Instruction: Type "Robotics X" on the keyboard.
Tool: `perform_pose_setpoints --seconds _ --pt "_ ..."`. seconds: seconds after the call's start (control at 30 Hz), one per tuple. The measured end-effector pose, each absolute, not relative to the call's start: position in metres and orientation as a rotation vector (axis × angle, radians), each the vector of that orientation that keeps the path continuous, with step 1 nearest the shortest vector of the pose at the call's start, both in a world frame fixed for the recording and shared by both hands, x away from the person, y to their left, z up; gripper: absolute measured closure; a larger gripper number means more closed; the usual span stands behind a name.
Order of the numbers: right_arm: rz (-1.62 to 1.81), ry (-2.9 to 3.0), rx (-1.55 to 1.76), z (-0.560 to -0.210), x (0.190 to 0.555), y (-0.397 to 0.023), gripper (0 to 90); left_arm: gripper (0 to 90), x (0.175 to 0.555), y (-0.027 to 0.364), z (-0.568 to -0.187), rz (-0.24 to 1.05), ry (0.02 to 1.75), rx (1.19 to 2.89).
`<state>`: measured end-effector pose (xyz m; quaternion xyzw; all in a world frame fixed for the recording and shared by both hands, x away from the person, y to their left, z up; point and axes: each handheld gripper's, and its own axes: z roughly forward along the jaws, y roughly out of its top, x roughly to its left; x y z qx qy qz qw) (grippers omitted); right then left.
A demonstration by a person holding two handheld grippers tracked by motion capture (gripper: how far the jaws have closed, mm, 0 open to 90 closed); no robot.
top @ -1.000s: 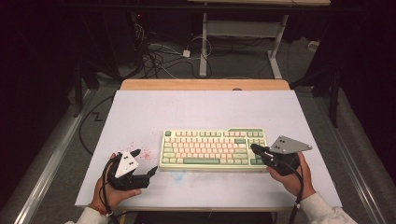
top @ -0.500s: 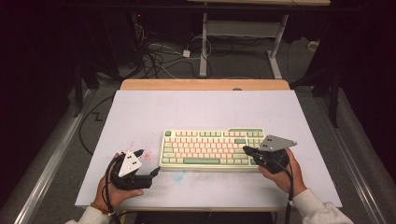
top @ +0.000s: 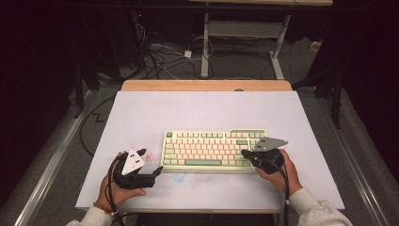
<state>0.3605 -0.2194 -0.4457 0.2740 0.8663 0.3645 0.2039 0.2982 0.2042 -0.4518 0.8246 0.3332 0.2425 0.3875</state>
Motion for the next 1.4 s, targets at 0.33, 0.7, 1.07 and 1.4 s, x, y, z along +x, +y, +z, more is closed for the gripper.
perform_pose_setpoints --seconds 0.33,0.7,1.07,1.4 --pt "0.977 2.442 0.776 -0.455 0.362 -0.218 90.0 48.5 0.309 0.2 -0.432 0.594 0.872 2.115" --pt "0.975 2.435 0.775 -0.456 0.36 -0.218 90.0 87.0 0.325 0.179 -0.415 0.571 0.817 2.203" --pt "0.978 2.433 0.776 -0.456 0.36 -0.219 90.0 87.1 0.345 0.154 -0.413 0.489 0.765 2.261" --pt "0.959 2.425 0.76 -0.456 0.359 -0.217 90.0 87.1 0.367 0.133 -0.416 0.432 0.762 2.292"
